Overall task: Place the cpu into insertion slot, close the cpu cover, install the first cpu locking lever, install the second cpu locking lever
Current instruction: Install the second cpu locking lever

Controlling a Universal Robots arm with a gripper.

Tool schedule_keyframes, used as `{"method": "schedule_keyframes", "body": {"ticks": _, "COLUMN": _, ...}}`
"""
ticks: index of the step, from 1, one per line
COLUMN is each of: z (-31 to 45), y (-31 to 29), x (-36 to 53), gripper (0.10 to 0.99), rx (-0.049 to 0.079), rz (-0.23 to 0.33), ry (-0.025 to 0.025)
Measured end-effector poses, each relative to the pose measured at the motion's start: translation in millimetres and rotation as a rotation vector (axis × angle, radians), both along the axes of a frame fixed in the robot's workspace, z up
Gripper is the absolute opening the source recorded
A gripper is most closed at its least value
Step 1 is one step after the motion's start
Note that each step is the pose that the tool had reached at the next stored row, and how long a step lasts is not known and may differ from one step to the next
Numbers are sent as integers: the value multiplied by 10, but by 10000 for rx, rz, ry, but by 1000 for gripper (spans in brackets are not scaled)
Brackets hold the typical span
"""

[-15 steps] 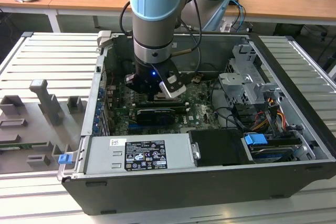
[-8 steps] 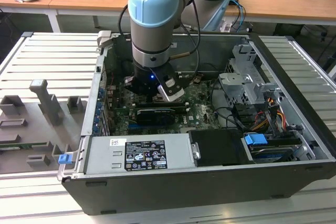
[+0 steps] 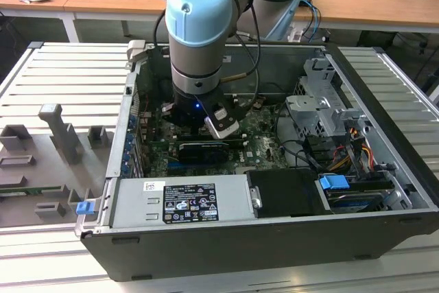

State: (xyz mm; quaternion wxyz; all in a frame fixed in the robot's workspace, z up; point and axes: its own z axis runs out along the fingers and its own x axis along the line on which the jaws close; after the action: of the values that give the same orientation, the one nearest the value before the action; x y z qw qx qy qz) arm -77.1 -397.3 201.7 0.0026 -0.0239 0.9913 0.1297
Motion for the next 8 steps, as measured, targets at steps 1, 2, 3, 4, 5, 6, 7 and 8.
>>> {"method": "schedule_keyframes", "body": {"ticks": 1, "z": -9, "y": -3, "x": 0, "gripper": 106, "rx": 38, "rz": 0, "ry": 1}}
{"method": "schedule_keyframes", "body": {"ticks": 2, "z": -19, "y": -7, "x": 0, "gripper": 106, "rx": 139, "rz": 0, "ry": 1}}
{"method": "schedule_keyframes", "body": {"ticks": 3, "z": -27, "y": -9, "x": 0, "gripper": 106, "rx": 226, "rz": 0, "ry": 0}}
{"method": "schedule_keyframes", "body": {"ticks": 4, "z": -35, "y": -11, "x": 0, "gripper": 106, "rx": 274, "rz": 0, "ry": 0}}
{"method": "schedule_keyframes", "body": {"ticks": 5, "z": -58, "y": -16, "x": -1, "gripper": 106, "rx": 360, "rz": -1, "ry": 0}}
{"method": "schedule_keyframes", "body": {"ticks": 6, "z": -70, "y": -18, "x": -3, "gripper": 106, "rx": 417, "rz": -1, "ry": 0}}
{"method": "schedule_keyframes", "body": {"ticks": 7, "z": -71, "y": -20, "x": -4, "gripper": 106, "rx": 431, "rz": 0, "ry": 1}}
{"method": "schedule_keyframes", "body": {"ticks": 8, "z": -70, "y": -20, "x": -3, "gripper": 106, "rx": 434, "rz": 0, "ry": 0}}
